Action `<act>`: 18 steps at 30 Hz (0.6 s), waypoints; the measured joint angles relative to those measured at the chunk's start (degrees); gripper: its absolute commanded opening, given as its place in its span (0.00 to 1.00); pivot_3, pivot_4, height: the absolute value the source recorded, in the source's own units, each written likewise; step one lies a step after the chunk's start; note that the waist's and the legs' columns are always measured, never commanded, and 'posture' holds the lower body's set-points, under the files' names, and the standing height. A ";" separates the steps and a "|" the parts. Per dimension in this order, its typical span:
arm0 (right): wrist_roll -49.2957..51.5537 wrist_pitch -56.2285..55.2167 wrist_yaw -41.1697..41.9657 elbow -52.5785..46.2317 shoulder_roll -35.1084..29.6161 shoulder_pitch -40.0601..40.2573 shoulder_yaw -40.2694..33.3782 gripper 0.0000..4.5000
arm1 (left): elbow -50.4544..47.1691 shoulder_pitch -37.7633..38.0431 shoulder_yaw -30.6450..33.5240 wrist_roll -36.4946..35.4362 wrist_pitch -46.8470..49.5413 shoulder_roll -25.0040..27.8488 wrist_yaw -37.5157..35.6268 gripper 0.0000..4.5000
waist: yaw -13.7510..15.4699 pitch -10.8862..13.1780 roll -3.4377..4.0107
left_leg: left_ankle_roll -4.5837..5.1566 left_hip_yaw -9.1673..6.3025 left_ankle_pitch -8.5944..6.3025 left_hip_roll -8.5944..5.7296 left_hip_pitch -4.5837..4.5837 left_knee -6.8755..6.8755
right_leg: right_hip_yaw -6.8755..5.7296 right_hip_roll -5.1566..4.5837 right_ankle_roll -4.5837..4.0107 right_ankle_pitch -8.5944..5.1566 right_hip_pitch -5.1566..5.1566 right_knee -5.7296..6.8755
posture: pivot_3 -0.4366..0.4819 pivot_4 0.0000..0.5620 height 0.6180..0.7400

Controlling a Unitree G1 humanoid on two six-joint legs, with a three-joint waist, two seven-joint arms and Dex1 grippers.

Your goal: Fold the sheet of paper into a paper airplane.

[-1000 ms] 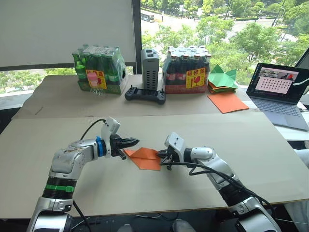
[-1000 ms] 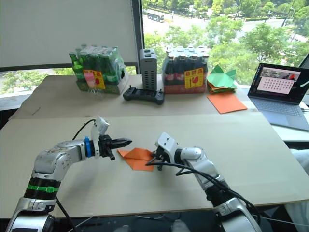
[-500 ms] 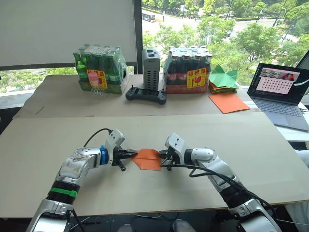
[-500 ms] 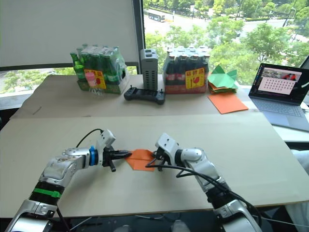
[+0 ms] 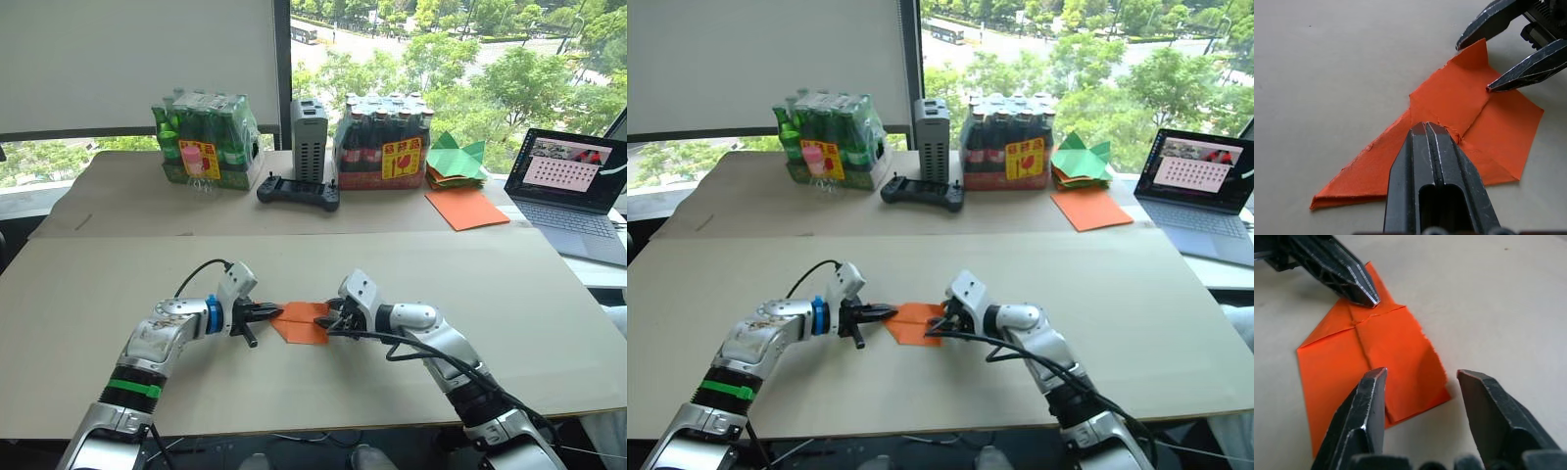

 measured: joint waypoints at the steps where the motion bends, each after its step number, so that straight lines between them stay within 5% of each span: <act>1: 0.46 -0.42 -1.04 -0.01 1.26 -0.17 -1.38 0.89 | 0.01 -0.01 -0.01 0.06 -0.08 -0.01 -0.04 0.00 | -0.02 0.00 0.00 | 0.00 0.00 0.00 0.00 -0.01 0.00 | 0.00 0.00 0.00 0.00 -0.02 0.01 | 0.48 0.27 1.00; 4: 3.95 -1.09 -2.34 -1.57 4.24 -0.40 -4.68 1.00 | 0.44 -0.25 0.04 0.11 -0.18 -0.23 0.00 0.00 | -0.03 0.00 0.00 | 0.00 -0.02 0.00 0.01 -0.03 0.00 | 0.00 0.00 0.00 0.00 -0.03 0.01 | 0.48 0.27 1.00; 17: 3.44 -0.91 -1.22 -8.42 4.51 8.20 4.64 0.02 | 1.92 -0.68 0.24 0.25 -1.26 -0.39 -0.55 0.00 | -0.10 0.00 0.00 | 0.01 -0.01 0.00 0.00 -0.02 0.00 | -0.01 0.01 0.00 0.00 -0.03 0.01 | 0.48 0.27 1.00; 18: 3.06 -1.04 -2.05 -7.57 5.00 8.21 4.94 0.01 | 1.92 -0.67 0.24 0.25 -1.26 -0.40 -0.54 0.00 | -0.10 0.00 0.00 | 0.01 0.00 0.00 0.00 -0.02 0.00 | -0.01 0.01 0.00 0.00 -0.02 0.01 | 0.48 0.27 1.00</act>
